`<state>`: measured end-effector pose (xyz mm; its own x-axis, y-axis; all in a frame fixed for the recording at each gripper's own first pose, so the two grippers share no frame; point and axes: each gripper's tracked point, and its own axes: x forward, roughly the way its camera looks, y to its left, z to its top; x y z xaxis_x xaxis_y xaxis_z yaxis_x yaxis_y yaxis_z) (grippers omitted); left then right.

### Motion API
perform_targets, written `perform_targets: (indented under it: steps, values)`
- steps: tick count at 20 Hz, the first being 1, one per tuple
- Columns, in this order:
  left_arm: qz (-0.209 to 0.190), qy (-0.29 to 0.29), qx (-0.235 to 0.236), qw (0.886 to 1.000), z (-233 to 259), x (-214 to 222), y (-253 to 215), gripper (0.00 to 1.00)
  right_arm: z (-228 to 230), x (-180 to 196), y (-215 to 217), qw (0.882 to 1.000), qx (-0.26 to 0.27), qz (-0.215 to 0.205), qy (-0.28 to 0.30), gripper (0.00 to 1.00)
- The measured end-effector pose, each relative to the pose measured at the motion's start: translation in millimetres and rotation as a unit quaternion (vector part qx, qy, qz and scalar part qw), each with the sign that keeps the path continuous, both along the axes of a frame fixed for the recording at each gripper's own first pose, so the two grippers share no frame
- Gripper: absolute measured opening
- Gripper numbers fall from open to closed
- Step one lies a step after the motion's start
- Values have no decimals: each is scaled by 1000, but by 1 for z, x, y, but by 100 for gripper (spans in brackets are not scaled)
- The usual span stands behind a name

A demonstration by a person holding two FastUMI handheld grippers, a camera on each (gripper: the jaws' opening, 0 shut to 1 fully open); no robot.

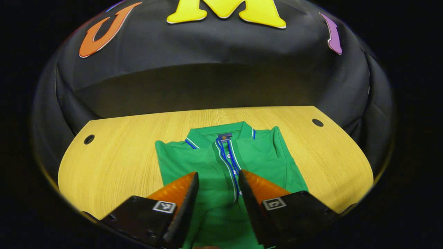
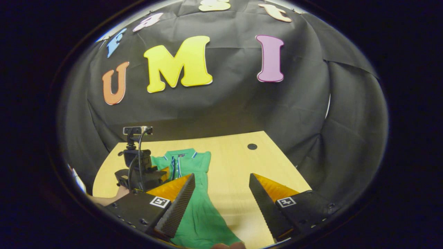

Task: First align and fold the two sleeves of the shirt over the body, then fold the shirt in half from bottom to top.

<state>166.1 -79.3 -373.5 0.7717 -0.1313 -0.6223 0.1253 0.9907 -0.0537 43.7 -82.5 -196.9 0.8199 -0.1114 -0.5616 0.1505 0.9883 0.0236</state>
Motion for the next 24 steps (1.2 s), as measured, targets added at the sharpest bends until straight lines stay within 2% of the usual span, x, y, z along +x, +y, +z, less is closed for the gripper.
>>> perform_targets:
  steps: [1, 5, 6, 8, 12, 17, 20, 24]
  values:
    - [7, -11, 0, 1000, 8, -1, 6, 100, -2, 1, 4, 1000, 1, 11, 0, 96]
    - [14, -45, -11, 999, 57, -22, 23, 100, 0, 11, 27, 998, -4, 63, -16, 99]
    - [14, -53, -15, 998, 68, -31, 27, 100, 1, 12, 34, 997, -3, 77, -20, 96]
    - [20, -68, -22, 997, 95, -52, 40, 100, 3, 10, 46, 995, 2, 100, -25, 96]
    - [36, -89, -7, 995, 140, -102, 82, 100, -1, -5, 56, 991, -1, 131, -21, 96]
    - [20, -99, 17, 995, 171, -160, 113, 100, -20, -37, 45, 987, -24, 157, 6, 96]
    - [15, -63, 5, 998, 158, -195, 112, 100, -43, -65, 30, 987, -28, 149, 42, 97]
    - [-10, 47, -19, 999, 102, -255, 100, 100, -89, -108, 14, 981, -48, 153, 109, 97]
